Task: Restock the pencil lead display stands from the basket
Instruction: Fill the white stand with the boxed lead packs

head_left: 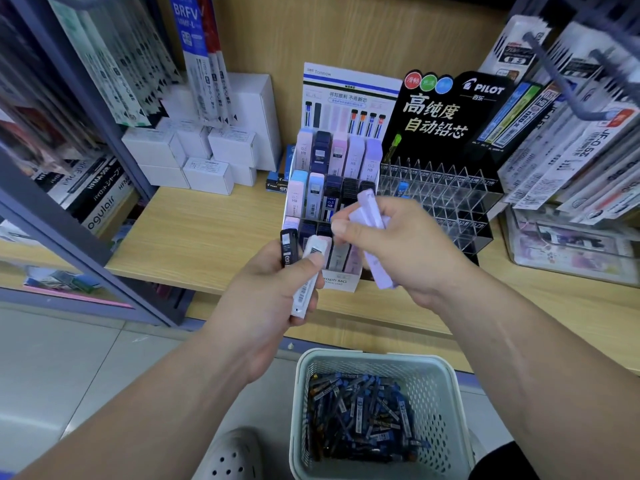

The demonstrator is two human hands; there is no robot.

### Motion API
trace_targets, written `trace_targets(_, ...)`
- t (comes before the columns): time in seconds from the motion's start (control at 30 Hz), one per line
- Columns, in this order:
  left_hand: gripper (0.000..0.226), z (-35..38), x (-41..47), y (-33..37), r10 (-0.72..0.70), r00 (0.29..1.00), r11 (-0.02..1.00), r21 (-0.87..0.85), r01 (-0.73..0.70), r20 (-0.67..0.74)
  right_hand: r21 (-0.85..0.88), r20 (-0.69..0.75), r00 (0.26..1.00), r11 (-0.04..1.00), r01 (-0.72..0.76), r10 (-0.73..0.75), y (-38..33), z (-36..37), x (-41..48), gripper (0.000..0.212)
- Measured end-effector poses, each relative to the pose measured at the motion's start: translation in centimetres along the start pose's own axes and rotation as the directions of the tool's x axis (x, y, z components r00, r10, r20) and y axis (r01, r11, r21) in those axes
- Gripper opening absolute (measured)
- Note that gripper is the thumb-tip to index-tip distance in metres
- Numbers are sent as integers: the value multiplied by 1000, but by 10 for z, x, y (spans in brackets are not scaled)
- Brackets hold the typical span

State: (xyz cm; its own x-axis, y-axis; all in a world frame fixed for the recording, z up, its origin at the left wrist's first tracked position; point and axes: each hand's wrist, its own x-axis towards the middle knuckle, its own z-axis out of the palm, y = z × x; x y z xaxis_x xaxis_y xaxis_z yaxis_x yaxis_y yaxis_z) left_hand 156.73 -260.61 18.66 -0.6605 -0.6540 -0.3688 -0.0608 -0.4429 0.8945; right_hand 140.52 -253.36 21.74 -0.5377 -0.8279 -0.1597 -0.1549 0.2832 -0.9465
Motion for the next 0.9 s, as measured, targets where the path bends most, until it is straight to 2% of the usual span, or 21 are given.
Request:
trace_targets(0.17,33,10,0,-3,171,985,970,174,-169,0,90,60,995,992,-87,82,8,11,-15,13)
trace_targets(0.23,28,15,-2,-4,214,976,952,216,-217,37,151,55,992,981,-124,116,10,10,-23,15)
trace_targets(0.3,10,22,-4,-3,243,966,936,239,-257,88,193,51,992,973,-125,117,10,8,-29,17)
trace_targets(0.33,11,25,-5,-2,256,961,929,250,-275,104,214,53,993,970,-116,107,8,6,-32,18)
trace_targets(0.4,25,31,-7,0,274,955,918,266,-295,115,246,57,992,962,-119,108,7,2,-33,15)
trace_targets(0.47,35,32,-5,0,258,960,923,268,-277,105,247,27,990,958,-143,141,8,-4,-31,10)
trace_targets(0.53,36,31,-1,-1,200,976,945,245,-217,91,207,-27,990,970,-130,139,8,-11,-27,2)
trace_targets(0.6,38,31,2,-2,164,985,960,220,-172,54,147,-66,994,986,-77,88,7,-16,-24,9)
trace_targets(0.7,31,27,5,-1,127,986,971,216,-101,-111,63,-137,990,998,24,-15,4,-20,-19,14)
trace_targets(0.77,33,20,9,1,5,974,993,114,22,-228,-51,-167,979,992,112,-119,5,-20,-15,12)
trace_targets(0.83,40,11,11,3,-100,965,995,-38,94,-243,-175,-160,961,964,198,-226,9,-17,-13,10)
trace_targets(0.9,40,6,12,3,-117,968,990,-103,95,-224,-298,-132,944,920,253,-302,15,-12,-11,9)
